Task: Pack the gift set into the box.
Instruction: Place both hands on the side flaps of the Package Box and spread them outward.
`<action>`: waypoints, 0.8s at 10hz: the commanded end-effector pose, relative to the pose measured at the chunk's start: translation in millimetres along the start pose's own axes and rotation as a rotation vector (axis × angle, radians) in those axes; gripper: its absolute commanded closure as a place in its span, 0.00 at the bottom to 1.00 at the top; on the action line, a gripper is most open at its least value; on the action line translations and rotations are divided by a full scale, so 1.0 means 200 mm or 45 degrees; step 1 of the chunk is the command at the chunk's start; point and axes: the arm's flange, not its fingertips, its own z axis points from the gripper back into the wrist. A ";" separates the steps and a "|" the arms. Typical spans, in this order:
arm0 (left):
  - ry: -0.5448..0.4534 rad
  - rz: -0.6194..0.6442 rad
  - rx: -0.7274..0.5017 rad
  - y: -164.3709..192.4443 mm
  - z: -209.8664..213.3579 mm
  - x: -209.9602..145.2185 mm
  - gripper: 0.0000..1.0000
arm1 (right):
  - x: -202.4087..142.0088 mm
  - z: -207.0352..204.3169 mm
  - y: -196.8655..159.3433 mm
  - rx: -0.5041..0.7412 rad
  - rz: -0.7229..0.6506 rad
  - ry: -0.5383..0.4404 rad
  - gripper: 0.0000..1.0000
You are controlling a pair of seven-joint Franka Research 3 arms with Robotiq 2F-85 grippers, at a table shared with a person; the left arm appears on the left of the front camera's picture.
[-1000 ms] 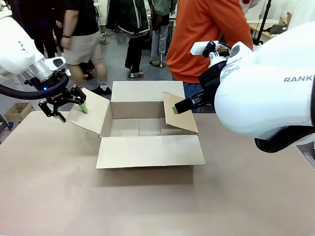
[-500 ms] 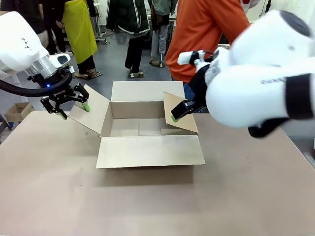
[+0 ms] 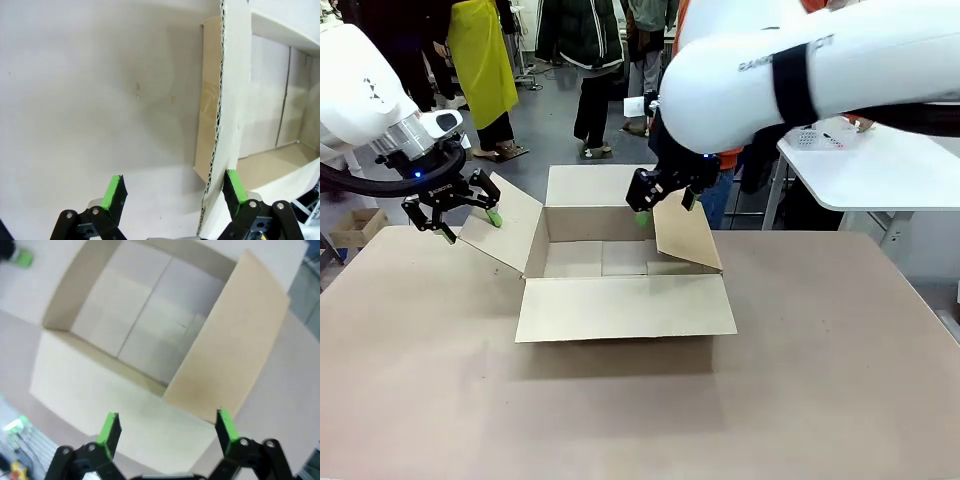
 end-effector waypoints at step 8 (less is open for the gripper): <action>-0.012 0.013 0.020 -0.01 0.01 -0.01 0.00 | 0.20 -0.53 0.05 -0.684 -0.123 0.027 0.00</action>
